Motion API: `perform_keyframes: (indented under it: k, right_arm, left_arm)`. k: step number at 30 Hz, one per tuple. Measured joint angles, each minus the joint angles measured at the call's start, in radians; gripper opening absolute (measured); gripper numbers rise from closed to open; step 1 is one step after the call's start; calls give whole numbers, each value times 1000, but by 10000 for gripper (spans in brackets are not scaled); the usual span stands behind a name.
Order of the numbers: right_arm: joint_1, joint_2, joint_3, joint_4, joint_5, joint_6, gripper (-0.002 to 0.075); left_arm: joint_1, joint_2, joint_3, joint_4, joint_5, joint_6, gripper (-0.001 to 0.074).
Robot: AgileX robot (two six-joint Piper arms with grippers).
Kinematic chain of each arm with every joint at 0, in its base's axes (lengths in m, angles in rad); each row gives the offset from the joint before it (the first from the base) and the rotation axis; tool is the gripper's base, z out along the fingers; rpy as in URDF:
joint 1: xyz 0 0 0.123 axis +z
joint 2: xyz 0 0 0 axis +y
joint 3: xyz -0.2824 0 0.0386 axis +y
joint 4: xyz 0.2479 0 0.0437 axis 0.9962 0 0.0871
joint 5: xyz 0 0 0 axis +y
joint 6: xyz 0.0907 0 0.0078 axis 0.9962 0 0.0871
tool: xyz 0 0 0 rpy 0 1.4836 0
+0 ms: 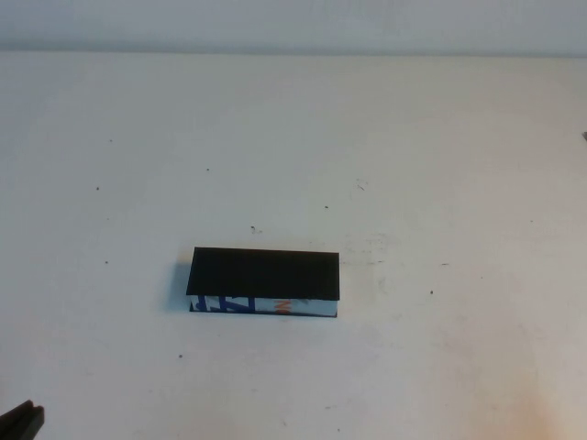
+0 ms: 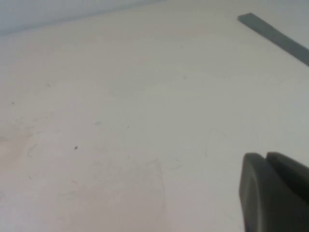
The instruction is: Return glasses to glasses case
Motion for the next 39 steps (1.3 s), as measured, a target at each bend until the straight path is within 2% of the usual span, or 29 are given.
perform_keyframes:
  k: [33, 36, 39]
  right_arm:
    - [0, 0, 0, -20, 41, -2, -11]
    - [0, 0, 0, -20, 41, -2, -11]
    - [0, 0, 0, -20, 42, -2, -11]
  left_arm:
    - [0, 0, 0, 32, -28, -9, -1]
    - [50, -2, 0, -23, -111, 29, -1]
    - [166, -7, 0, -201, -220, 199, -1]
